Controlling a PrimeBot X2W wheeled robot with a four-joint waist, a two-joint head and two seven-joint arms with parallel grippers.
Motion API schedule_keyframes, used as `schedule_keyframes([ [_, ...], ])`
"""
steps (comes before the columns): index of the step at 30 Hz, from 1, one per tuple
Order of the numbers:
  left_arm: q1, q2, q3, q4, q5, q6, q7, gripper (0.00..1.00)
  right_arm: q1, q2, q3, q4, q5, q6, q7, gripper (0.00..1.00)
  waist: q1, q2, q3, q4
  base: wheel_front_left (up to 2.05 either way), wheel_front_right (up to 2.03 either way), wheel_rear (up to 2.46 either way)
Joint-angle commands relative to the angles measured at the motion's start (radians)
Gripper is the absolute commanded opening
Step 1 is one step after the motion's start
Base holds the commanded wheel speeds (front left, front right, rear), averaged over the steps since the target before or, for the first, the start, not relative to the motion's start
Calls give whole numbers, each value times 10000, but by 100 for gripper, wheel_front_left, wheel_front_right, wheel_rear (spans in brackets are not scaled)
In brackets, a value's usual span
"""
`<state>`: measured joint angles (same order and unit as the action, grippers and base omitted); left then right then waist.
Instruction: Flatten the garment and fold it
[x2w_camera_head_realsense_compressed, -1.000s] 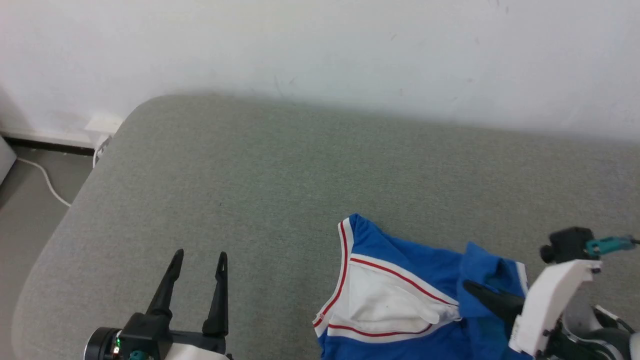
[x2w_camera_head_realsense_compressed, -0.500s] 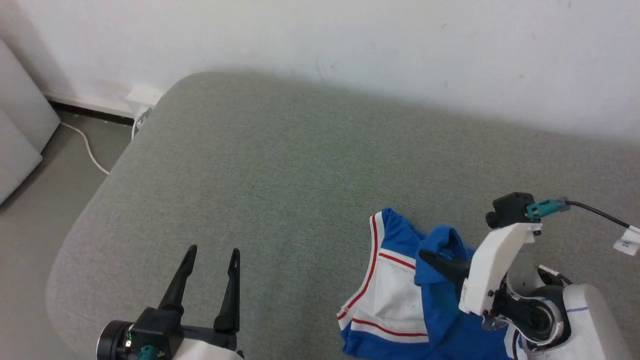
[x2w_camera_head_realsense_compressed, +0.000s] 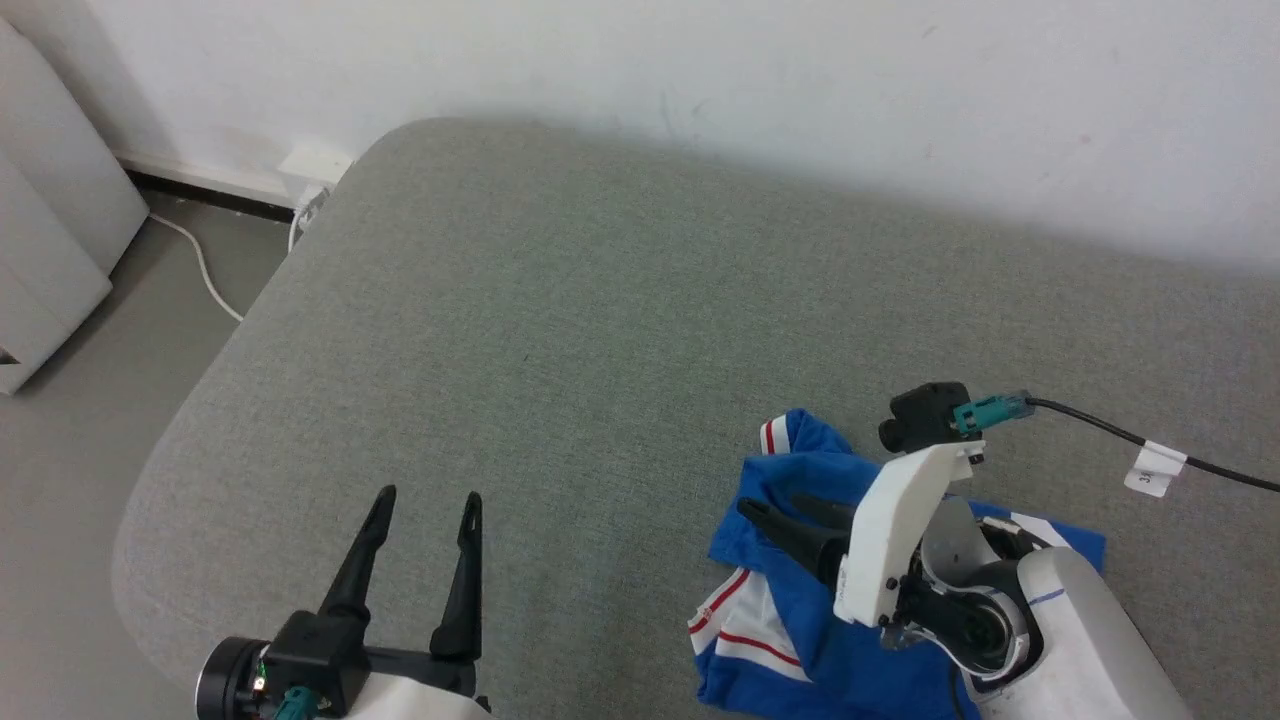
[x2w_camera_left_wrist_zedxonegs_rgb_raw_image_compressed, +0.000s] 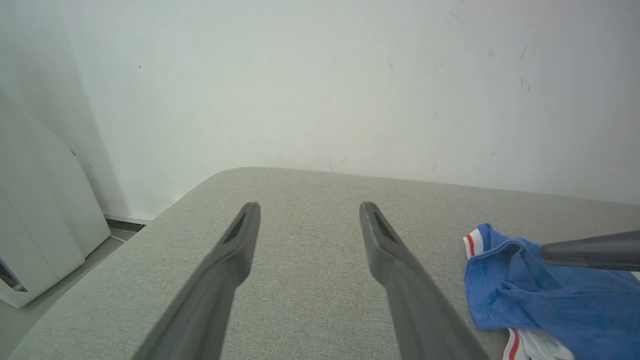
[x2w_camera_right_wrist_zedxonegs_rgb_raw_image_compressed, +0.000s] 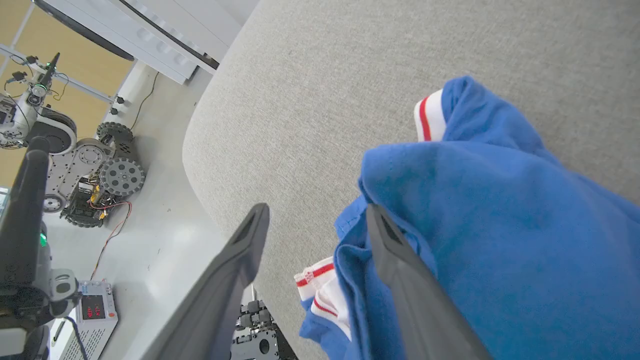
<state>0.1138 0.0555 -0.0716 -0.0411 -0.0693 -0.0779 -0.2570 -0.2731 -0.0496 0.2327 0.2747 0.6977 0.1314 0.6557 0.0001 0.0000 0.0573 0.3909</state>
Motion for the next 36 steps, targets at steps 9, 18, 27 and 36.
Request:
schedule_keyframes([
  [9,-35,-52,36,15,-21,11,-47,100,-695,-957,231,-285,-1045,-7,-2318,100,-1,0,-414,-581,0,0,0],
  [18,-12,-52,107,-113,-288,-1,-47,100,-78,-2849,-45,-635,-3538,-7,-6301,100,-1,0,-560,-1345,0,0,0],
  [27,-99,-53,282,-188,-375,-22,-47,100,1851,-2544,-2187,-1410,-5266,-7,-8607,100,-1,0,-467,-2054,0,0,0],
  [36,-247,-38,184,59,134,-261,-47,100,3445,-1533,-2734,-2348,-4916,-7,-8714,100,-1,0,-280,-2524,0,0,0],
])
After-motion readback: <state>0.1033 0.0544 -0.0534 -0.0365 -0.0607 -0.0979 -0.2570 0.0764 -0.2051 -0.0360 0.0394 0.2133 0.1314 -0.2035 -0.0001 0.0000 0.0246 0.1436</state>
